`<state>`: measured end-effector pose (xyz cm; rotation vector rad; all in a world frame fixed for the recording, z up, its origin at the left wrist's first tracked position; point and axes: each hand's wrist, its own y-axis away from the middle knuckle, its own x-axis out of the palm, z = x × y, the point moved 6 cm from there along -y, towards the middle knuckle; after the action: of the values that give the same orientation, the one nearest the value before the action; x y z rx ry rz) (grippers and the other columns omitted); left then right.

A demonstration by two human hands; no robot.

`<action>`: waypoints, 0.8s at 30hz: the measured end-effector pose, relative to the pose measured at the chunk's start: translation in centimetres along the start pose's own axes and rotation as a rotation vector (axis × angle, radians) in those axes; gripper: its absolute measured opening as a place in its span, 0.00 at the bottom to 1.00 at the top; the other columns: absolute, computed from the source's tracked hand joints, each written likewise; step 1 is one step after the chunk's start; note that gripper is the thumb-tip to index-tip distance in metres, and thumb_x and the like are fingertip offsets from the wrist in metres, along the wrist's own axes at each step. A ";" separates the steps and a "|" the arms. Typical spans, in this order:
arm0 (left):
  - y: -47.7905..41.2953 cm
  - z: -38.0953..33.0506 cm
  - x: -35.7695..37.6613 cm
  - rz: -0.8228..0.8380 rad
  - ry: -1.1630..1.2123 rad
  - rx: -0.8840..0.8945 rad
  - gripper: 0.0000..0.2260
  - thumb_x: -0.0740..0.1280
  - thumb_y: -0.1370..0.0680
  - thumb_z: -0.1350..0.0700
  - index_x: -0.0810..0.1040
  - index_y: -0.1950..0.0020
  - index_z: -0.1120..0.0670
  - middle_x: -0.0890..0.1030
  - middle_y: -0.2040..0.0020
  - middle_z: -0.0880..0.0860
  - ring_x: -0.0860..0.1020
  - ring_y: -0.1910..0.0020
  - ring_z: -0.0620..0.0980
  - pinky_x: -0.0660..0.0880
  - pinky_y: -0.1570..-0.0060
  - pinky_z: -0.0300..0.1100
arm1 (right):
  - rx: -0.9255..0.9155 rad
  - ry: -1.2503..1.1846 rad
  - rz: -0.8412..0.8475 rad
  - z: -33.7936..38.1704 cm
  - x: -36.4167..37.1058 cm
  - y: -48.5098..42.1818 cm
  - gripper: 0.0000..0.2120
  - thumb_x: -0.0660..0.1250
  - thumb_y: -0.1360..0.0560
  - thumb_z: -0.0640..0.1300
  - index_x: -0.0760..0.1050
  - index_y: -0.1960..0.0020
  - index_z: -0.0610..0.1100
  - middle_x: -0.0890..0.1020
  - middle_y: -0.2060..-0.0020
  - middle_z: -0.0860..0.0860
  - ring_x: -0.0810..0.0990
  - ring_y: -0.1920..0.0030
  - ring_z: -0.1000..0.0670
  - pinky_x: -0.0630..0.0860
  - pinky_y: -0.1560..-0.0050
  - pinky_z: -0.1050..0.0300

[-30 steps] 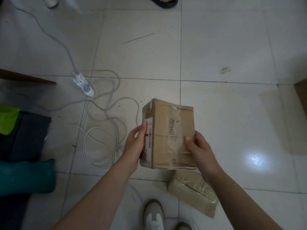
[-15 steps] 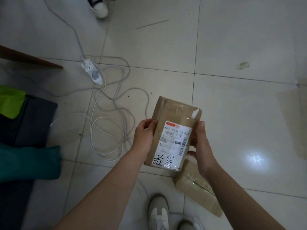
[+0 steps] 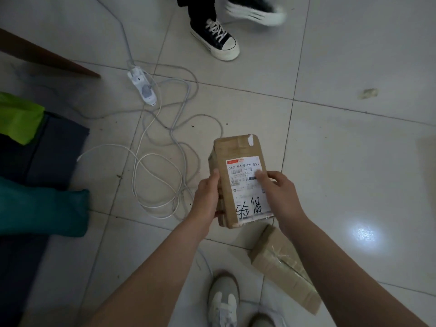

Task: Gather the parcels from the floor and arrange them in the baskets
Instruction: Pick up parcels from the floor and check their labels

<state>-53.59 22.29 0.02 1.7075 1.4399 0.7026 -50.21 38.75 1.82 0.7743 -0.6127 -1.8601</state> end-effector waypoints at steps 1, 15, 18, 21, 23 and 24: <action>-0.7 0.4 0.1 -0.034 -0.005 0.024 0.19 0.55 0.20 0.37 0.74 0.40 0.48 0.81 0.45 0.51 0.80 0.48 0.49 0.79 0.49 0.51 | -0.009 0.007 0.007 -0.7 0.4 -0.7 0.14 0.64 0.20 0.53 0.74 0.40 0.46 0.83 0.51 0.49 0.84 0.54 0.48 0.82 0.50 0.46; -8.5 9.3 4.0 0.057 -0.302 0.229 0.24 0.57 0.19 0.66 0.68 0.26 0.46 0.63 0.41 0.50 0.67 0.37 0.46 0.69 0.43 0.27 | 0.181 -0.009 -0.286 -13.0 2.4 -11.6 0.18 0.55 0.16 0.50 0.62 0.28 0.54 0.62 0.37 0.46 0.75 0.48 0.45 0.79 0.45 0.45; -8.6 8.9 4.7 0.047 -0.361 0.300 0.24 0.61 0.20 0.65 0.70 0.28 0.44 0.63 0.41 0.49 0.65 0.31 0.51 0.65 0.29 0.41 | 0.092 -0.006 -0.323 -12.9 1.7 -12.1 0.15 0.56 0.17 0.50 0.64 0.32 0.50 0.63 0.36 0.45 0.75 0.50 0.47 0.77 0.46 0.46; -8.7 9.2 6.2 0.162 -0.544 0.290 0.24 0.70 0.23 0.54 0.70 0.27 0.44 0.63 0.33 0.48 0.61 0.28 0.51 0.62 0.27 0.45 | 0.129 -0.061 -0.158 -13.6 2.0 -12.7 0.21 0.50 0.16 0.55 0.71 0.33 0.45 0.74 0.38 0.46 0.73 0.44 0.49 0.69 0.41 0.51; -8.9 10.5 7.3 0.272 -0.760 0.256 0.32 0.71 0.24 0.47 0.64 0.23 0.48 0.57 0.24 0.48 0.55 0.24 0.51 0.57 0.25 0.48 | 0.186 -0.055 -0.034 -14.2 2.3 -12.6 0.27 0.45 0.16 0.58 0.70 0.29 0.43 0.77 0.38 0.46 0.71 0.38 0.49 0.61 0.33 0.49; -9.2 11.0 7.5 0.284 -0.823 0.254 0.33 0.71 0.24 0.47 0.61 0.22 0.50 0.55 0.22 0.48 0.53 0.23 0.52 0.56 0.24 0.47 | 0.187 -0.031 -0.002 -14.4 2.3 -12.5 0.28 0.44 0.16 0.58 0.68 0.27 0.43 0.76 0.35 0.46 0.71 0.34 0.47 0.60 0.31 0.49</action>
<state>-48.13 27.80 -14.25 2.0706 0.7300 -0.0859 -47.70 40.35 -17.13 0.8686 -0.8144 -1.8375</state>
